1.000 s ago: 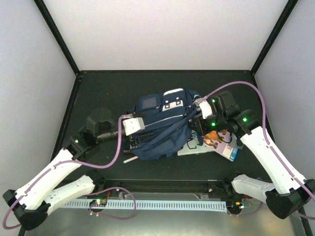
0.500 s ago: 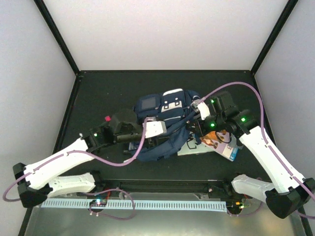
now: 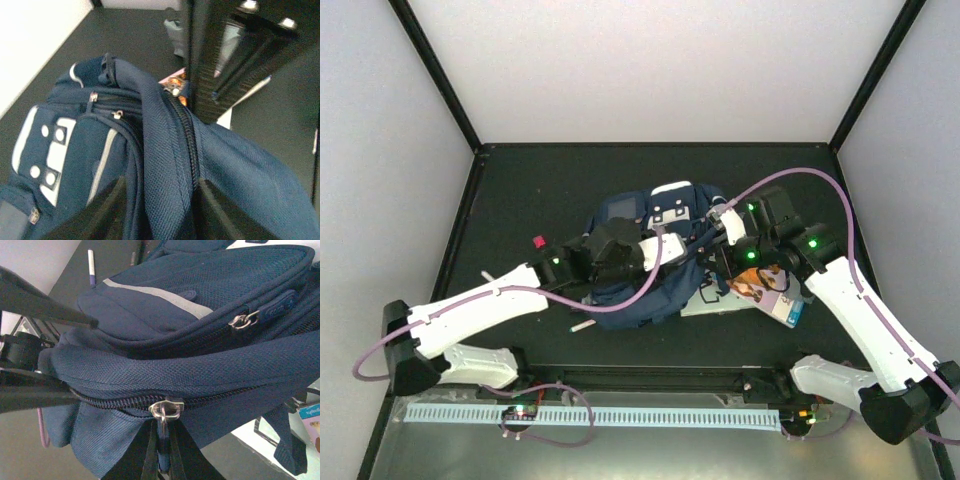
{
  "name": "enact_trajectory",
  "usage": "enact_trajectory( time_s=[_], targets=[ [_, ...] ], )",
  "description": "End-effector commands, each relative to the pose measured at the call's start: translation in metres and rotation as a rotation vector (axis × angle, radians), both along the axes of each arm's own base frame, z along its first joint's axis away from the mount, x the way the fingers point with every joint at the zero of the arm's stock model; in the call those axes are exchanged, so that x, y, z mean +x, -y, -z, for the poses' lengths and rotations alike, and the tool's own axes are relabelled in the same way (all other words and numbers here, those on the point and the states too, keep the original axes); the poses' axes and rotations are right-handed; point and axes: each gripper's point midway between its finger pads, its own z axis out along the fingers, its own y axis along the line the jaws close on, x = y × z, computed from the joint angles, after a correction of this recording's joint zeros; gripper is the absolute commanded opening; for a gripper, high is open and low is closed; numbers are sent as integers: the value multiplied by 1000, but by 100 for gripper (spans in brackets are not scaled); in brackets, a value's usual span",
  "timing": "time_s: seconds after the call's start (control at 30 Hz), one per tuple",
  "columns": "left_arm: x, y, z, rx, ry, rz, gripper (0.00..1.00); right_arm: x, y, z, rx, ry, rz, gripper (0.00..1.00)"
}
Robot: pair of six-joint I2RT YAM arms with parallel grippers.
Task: Pack the student bag
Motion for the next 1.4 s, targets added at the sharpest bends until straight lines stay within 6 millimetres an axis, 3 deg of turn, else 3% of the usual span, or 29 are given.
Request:
enact_trajectory(
  time_s=[0.0, 0.1, 0.17, 0.4, 0.6, 0.67, 0.87, 0.9, 1.0, 1.13, 1.2, 1.27, 1.37],
  targets=[
    [16, -4, -6, 38, -5, -103, 25, 6, -9, -23, 68, 91, -26, 2],
    [21, -17, -6, 102, 13, -149, 2, 9, -4, -18, 34, 94, -4, 2],
    [21, -21, -4, 135, 32, -142, 2, 14, 1, -11, -4, 90, 30, 2],
    [7, -66, -44, 75, 259, -121, 1, 31, 27, 27, -183, 63, 154, 2],
    [-4, -102, -73, -34, 451, -150, 1, 44, 29, 51, -229, 30, 200, 2],
    [-7, -105, -80, -76, 457, -151, 2, 52, 27, 55, -230, 36, 223, 2],
    [7, -104, -69, -13, 398, -227, 2, 83, 38, 58, -290, 78, 366, 3],
    [13, -106, -69, -3, 401, -260, 2, 87, 39, 58, -288, 88, 386, 7],
    [20, -105, -80, -29, 429, -302, 1, 84, 35, 50, -234, 111, 381, 41],
    [25, -88, -89, -67, 432, -280, 2, 72, 39, 26, -152, 185, 390, 55],
    [28, -76, -91, -83, 411, -266, 2, 62, 40, 23, -136, 175, 381, 65],
    [28, -61, -90, -91, 384, -228, 2, 51, 35, 20, -88, 159, 347, 77],
    [25, -41, -89, -99, 359, -156, 2, 36, 20, 10, 36, 199, 257, 87]
  ],
)
